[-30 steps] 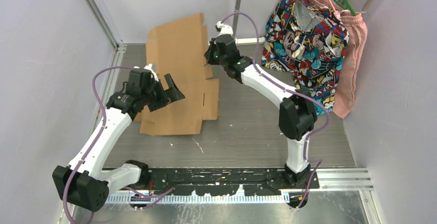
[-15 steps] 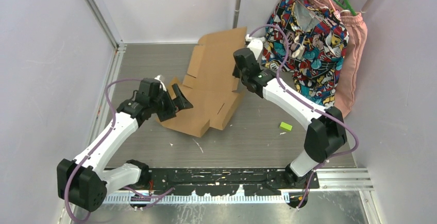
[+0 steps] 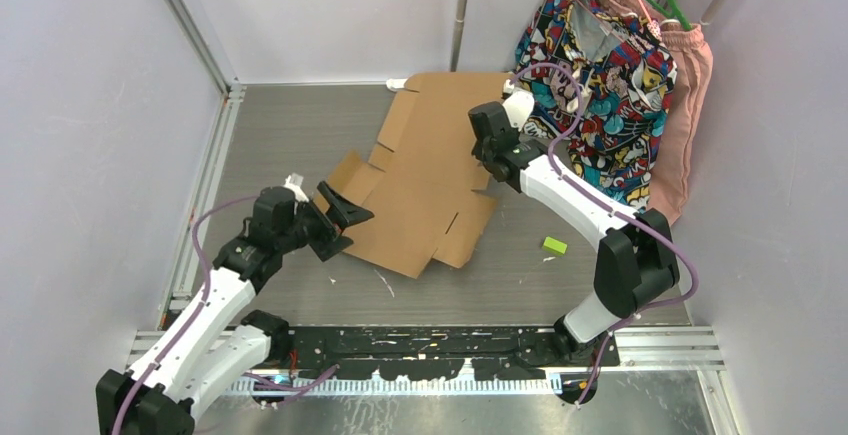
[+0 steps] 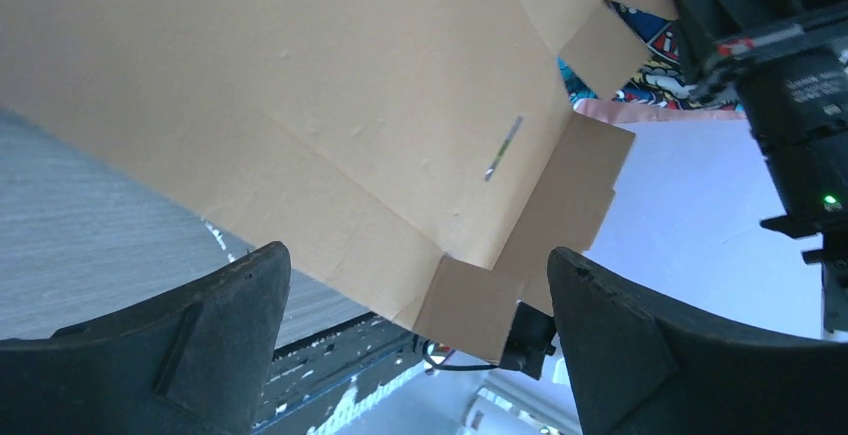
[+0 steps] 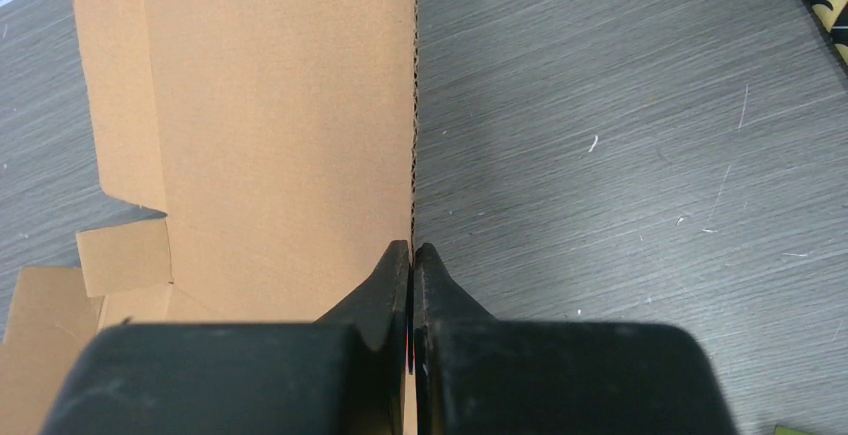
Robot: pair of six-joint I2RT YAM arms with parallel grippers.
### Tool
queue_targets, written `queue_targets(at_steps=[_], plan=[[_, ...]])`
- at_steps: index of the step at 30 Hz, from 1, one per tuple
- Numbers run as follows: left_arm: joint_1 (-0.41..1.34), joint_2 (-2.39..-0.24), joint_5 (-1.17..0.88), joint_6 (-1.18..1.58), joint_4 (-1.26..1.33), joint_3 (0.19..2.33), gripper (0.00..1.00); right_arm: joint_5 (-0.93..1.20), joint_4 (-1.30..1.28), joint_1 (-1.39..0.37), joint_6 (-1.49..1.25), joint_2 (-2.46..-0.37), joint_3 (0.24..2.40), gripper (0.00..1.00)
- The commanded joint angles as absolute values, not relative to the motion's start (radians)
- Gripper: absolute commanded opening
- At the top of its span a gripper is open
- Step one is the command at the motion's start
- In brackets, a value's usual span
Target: Fold the paper box
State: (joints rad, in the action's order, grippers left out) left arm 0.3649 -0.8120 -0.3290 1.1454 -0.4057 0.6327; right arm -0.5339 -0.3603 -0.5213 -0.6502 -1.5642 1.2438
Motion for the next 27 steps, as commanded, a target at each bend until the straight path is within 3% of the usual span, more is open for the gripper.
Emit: queue_targets(at_steps=[1, 22, 27], plan=[[0.372, -0.763, -0.351, 1.325, -0.283, 0.529, 1.0, -0.558, -0.324, -0.516, -0.716, -1.52, 1.248, 0.01], [0.464, -0.737, -0.204, 1.476, -0.153, 0.299, 0.9, -0.528, -0.29, -0.512, -0.768, -1.542, 1.218, 0.01], [0.466, -0.808, -0.175, 1.476, -0.082, 0.27, 0.78, -0.522, -0.284, -0.512, -0.774, -1.534, 1.21, 0.01]])
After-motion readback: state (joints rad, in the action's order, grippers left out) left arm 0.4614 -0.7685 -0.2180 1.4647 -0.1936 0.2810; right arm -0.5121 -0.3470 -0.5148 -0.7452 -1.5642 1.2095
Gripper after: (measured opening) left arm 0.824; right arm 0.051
